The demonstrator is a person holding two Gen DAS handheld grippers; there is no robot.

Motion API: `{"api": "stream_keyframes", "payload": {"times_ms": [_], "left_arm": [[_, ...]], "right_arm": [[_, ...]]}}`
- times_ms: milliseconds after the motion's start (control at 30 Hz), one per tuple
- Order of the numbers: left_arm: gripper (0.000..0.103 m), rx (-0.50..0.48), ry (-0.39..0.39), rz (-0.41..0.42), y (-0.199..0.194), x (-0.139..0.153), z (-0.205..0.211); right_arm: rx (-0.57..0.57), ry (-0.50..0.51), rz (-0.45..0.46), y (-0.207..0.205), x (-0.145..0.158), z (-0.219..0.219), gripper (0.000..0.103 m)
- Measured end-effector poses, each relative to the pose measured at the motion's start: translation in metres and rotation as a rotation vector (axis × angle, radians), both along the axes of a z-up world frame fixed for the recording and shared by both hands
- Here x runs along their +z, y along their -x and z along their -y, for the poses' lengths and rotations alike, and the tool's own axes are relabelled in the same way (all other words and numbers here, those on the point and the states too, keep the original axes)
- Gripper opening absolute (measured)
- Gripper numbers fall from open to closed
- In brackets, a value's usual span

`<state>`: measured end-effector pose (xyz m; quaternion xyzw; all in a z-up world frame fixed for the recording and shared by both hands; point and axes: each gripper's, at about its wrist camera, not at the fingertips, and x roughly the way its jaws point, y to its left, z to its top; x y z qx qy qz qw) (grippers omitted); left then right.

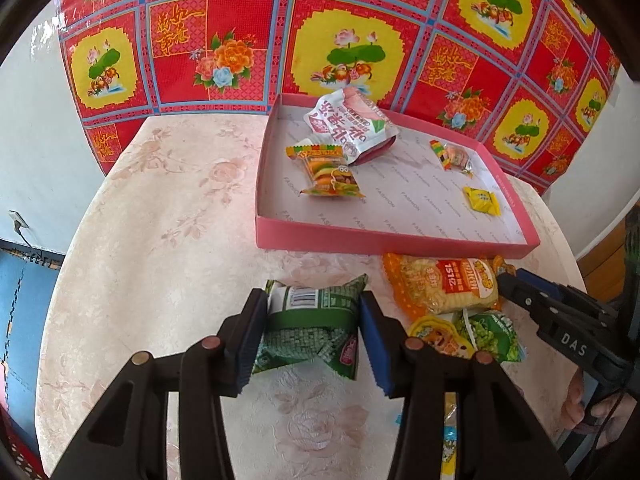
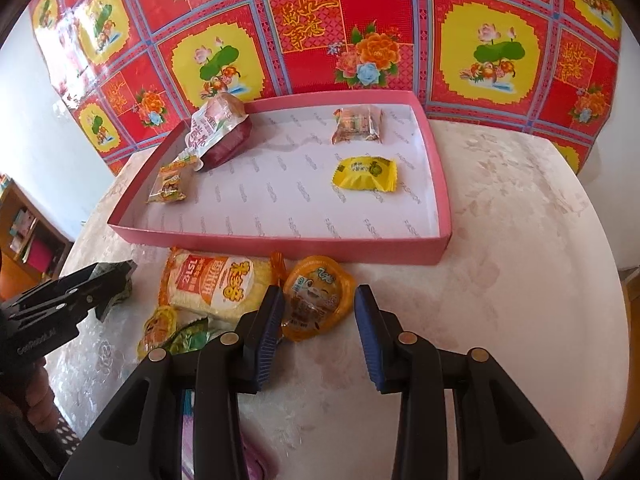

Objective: Organize snacks
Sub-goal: 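Grasp the green-and-white snack bag with the left tool while the right tool approaches the orange jelly cup, then close the right tool on the orange jelly cup while the left tool lifts the green bag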

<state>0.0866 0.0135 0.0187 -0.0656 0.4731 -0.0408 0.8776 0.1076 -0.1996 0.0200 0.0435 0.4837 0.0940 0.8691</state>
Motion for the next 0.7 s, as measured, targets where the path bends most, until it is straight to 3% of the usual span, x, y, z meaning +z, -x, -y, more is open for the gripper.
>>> {"api": "stream_keyframes", "payload": {"times_ms": [167,267,467,533,700], "left_arm": [[0.051,0.016,0.018,-0.020,-0.001,-0.002,-0.002],[0.050,0.013,0.011,-0.018,-0.001,-0.002,-0.002],[0.048,0.005,0.007,-0.003,0.000,-0.001,-0.002],[0.048,0.005,0.007,-0.001,0.001,0.000,-0.002],[0.048,0.004,0.003,0.009,0.002,0.006,-0.001]], "right_arm": [[-0.006,-0.021,0.011,0.000,-0.002,0.002,0.037],[-0.009,-0.031,0.022,0.001,-0.002,0.004,0.030],[-0.015,-0.051,0.029,0.002,0.000,0.008,0.027],[-0.014,-0.061,0.043,0.003,0.002,0.009,0.012],[-0.010,-0.064,0.066,0.005,0.009,0.012,0.008]]}}
